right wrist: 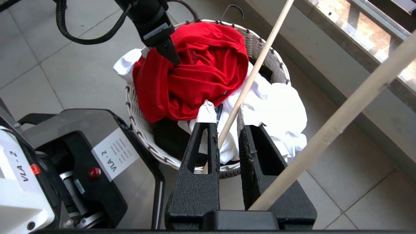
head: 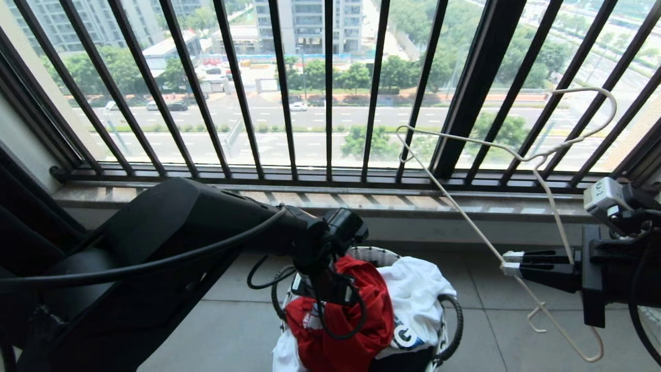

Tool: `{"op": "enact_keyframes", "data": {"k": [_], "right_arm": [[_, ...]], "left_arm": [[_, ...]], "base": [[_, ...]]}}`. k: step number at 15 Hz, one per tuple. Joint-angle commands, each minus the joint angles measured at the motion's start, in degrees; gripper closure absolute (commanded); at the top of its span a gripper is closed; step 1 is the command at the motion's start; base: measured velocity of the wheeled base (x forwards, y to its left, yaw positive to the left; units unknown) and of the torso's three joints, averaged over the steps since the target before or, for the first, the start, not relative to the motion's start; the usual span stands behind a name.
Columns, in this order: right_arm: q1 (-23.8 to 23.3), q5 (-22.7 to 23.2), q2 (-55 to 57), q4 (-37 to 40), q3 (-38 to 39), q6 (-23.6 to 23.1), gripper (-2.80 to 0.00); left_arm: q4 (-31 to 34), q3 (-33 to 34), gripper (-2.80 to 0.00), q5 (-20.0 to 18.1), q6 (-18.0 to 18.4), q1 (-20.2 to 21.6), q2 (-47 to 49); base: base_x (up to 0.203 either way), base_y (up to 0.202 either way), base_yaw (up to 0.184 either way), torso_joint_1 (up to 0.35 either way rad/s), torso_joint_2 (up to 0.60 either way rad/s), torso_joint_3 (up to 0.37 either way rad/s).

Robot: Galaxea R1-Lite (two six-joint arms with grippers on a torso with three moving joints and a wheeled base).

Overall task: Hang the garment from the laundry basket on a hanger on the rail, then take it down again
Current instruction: Pick up clothes from the basket

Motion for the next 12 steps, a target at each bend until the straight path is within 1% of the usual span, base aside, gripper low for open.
{"op": "enact_keyframes", "data": {"k": [1, 4, 10, 12], "right_arm": [[0.04, 0.25, -0.05, 0.03, 0.04, -0.17, 0.0], [0.0, 0.25, -0.05, 0.03, 0.03, -0.17, 0.0], [-0.05, 0.25, 0.03, 0.03, -0.05, -0.17, 0.0], [-0.05, 0.25, 0.03, 0.03, 0.03, -0.17, 0.0]], "left_arm": [[0.18, -0.33, -2.8, 0.16, -0.07, 0.02, 0.64], [0.18, 0.02, -2.8, 0.23, 0.01, 0.12, 0.54], [0.0, 0.28, -2.8, 0.25, -0.51, 0.37, 0.25], [0.0, 0.02, -2.8, 0.25, -0.51, 1.08, 0.73]], "base": [[0.0, 0.0, 0.0, 0.007, 0.01, -0.203], [0.0, 0.0, 0.0, 0.002, 0.0, -0.089], [0.0, 0.0, 0.0, 0.001, 0.0, -0.004], [0.0, 0.0, 0.0, 0.0, 0.0, 0.0]]}}
